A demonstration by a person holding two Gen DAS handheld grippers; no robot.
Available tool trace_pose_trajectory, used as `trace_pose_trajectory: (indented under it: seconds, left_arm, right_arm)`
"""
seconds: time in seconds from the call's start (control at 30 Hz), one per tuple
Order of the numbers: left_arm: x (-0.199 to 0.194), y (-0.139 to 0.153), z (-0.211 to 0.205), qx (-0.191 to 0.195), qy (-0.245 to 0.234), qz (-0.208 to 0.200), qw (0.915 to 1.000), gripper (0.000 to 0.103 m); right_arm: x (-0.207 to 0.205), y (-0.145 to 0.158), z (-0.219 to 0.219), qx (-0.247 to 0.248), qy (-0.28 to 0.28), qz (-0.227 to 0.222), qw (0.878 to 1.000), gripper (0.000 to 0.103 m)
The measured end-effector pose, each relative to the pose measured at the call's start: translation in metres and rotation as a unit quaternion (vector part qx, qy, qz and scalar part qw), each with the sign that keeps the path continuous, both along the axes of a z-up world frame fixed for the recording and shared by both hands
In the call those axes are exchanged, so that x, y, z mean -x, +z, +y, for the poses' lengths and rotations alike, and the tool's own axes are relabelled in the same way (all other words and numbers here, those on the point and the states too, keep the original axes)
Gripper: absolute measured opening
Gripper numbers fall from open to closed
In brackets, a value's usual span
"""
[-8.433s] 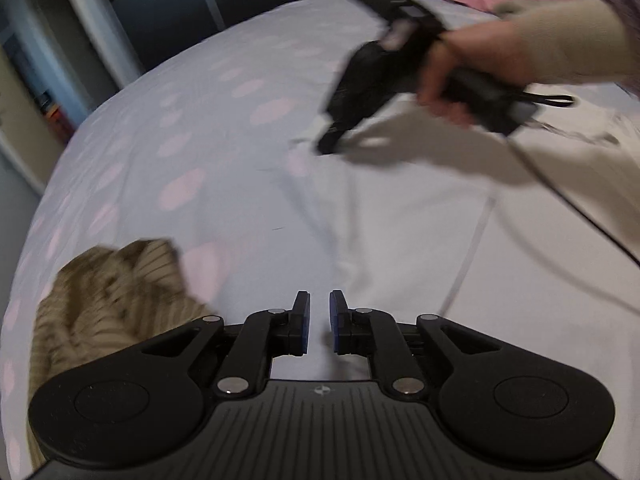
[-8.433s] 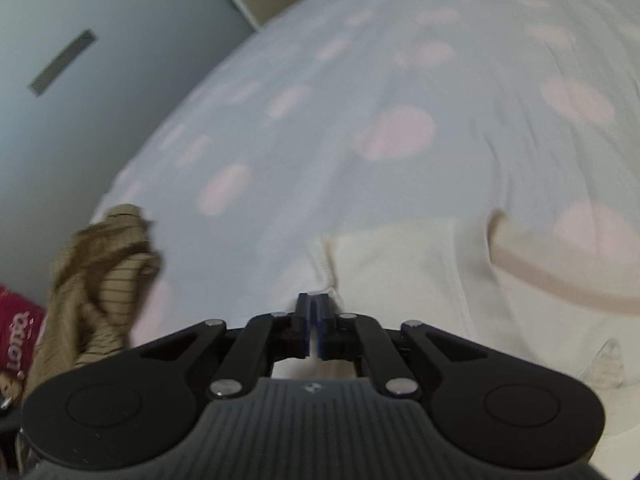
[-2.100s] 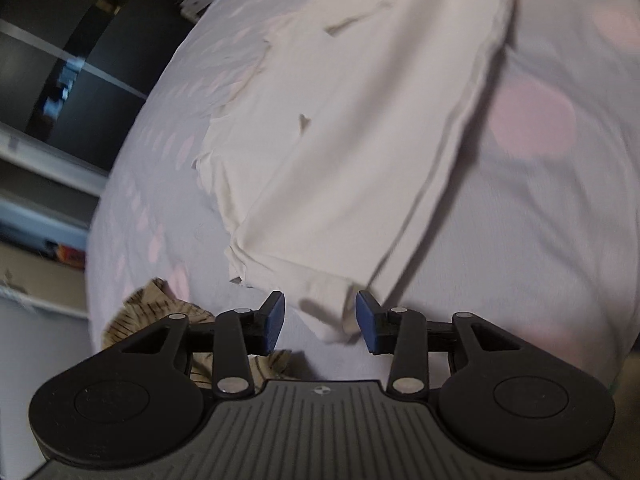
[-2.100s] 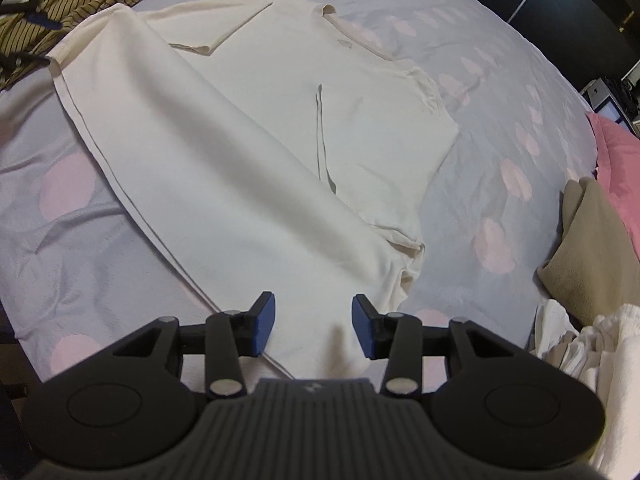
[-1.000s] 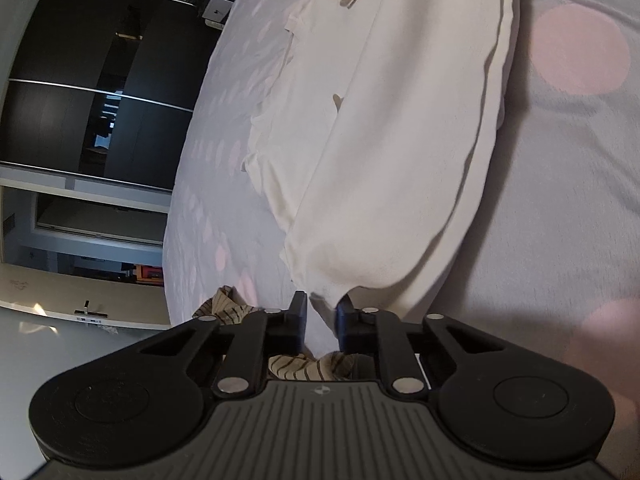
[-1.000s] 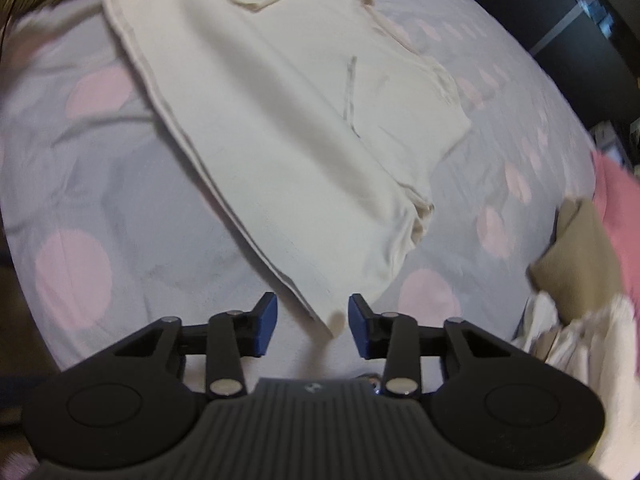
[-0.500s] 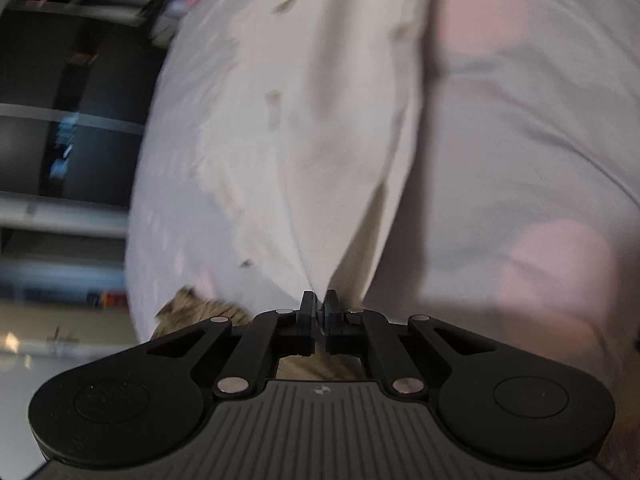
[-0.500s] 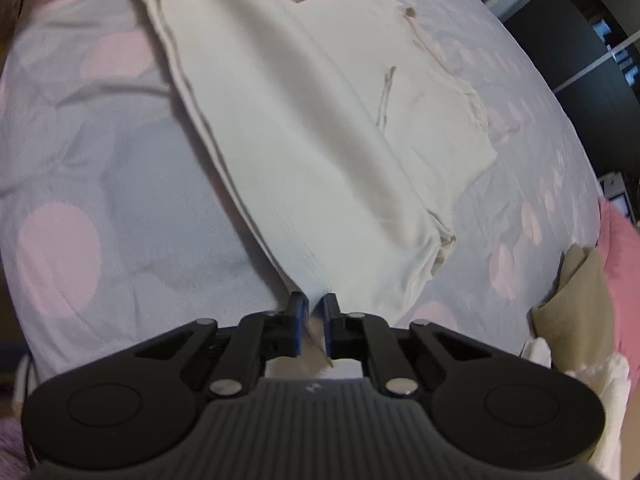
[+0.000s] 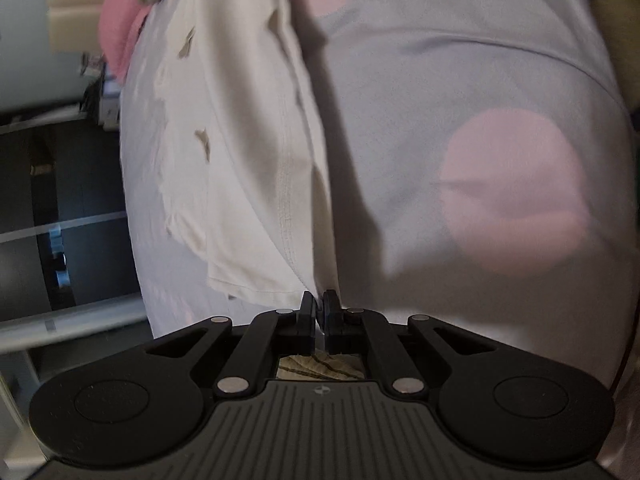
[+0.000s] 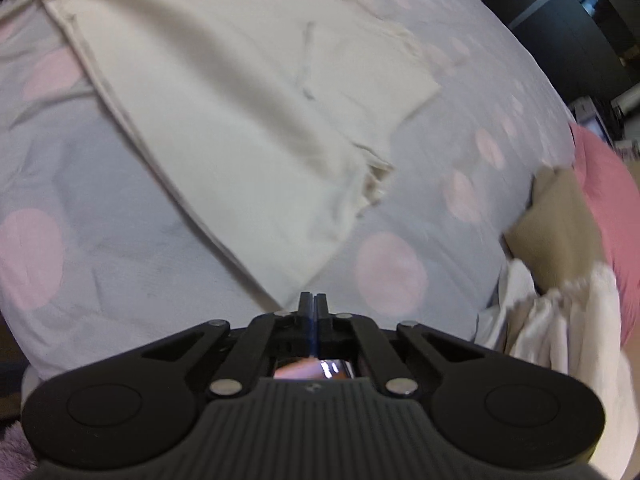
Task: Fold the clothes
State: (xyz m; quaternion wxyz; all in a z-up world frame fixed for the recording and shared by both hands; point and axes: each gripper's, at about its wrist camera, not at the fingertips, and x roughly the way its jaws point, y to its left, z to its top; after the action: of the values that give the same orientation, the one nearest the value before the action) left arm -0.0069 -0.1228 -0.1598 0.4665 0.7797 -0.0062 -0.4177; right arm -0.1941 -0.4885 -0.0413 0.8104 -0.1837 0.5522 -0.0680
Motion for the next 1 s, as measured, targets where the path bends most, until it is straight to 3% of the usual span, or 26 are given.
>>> trace_pose_trajectory:
  seconds: [0.07,0.27,0.53,0.7,1.0]
  left_arm:
    - [0.002,-0.008,0.002,-0.021,-0.011,-0.001,0.9997,0.002]
    - [-0.008,-0.006,-0.006,0.000,0.026,0.021,0.9994,0.002]
    - [-0.015,0.000,-0.019,-0.002,0.042,0.038,0.9984,0.002]
    - [-0.015,0.001,-0.018,0.004,0.050,0.047,0.9976,0.002]
    - [-0.014,0.001,-0.015,0.008,0.054,0.056,0.9970,0.002]
  right_arm:
    - [0.001,0.005,-0.003,-0.012,-0.008,-0.013,1.000,0.000]
    - [-0.008,0.010,0.028,-0.064,0.043,-0.049,0.996,0.005]
    - [-0.040,0.007,0.078,-0.074,0.135,-0.063,0.986,0.027]
    - [-0.061,0.001,0.107,-0.062,0.193,-0.051,0.978,0.028]
    - [-0.089,-0.011,0.133,-0.044,0.236,-0.032,0.970,0.026]
